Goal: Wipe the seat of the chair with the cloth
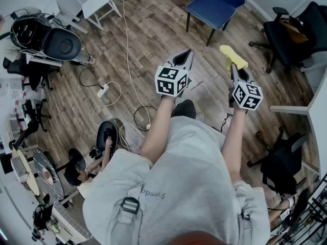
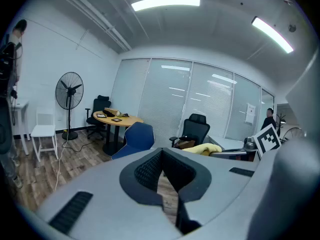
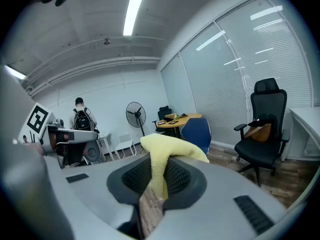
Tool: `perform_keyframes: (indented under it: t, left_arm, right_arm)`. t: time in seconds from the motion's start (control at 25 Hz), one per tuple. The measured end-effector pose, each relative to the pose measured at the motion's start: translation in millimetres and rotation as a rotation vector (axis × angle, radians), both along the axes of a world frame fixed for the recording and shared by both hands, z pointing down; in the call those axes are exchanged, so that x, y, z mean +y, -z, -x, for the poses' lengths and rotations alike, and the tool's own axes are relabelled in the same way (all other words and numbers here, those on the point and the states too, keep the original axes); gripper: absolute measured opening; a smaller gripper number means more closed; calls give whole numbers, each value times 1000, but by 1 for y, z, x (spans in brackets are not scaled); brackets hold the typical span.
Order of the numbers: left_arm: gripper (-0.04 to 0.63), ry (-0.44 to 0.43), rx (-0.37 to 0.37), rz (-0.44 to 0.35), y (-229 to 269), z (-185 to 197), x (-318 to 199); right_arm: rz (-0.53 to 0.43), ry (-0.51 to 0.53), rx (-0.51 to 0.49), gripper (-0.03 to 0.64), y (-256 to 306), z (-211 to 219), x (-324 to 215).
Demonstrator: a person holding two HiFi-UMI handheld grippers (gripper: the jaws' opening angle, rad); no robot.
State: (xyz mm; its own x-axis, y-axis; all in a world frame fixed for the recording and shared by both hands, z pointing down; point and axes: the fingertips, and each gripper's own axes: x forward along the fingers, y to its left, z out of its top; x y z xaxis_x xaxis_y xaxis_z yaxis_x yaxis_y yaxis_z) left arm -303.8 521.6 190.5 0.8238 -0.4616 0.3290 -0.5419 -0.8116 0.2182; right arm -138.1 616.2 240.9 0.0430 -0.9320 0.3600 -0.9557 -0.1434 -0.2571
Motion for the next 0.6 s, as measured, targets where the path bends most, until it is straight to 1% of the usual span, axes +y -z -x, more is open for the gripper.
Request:
perform_keyframes:
  t: [0.16, 0.28, 0.4, 0.52, 0.6]
  left_arm:
    - [26, -6, -6, -12, 3, -11, -1]
    - [26, 8, -19, -13, 0, -12, -5]
    - [26, 43, -23, 7, -4, -7, -20]
    - [26, 77, -13, 36, -11, -9, -39]
    - [26, 94, -9, 45, -16, -15, -55]
  right_arm:
    - [-9, 7, -4, 64, 2, -10, -4]
    - [-15, 0, -12, 64, 2, -19, -5]
    - [-22, -14, -24, 64, 2, -30, -8]
    - [-52, -43, -79, 64, -1, -49, -13]
    - [-51, -55, -98, 64, -6, -63, -21]
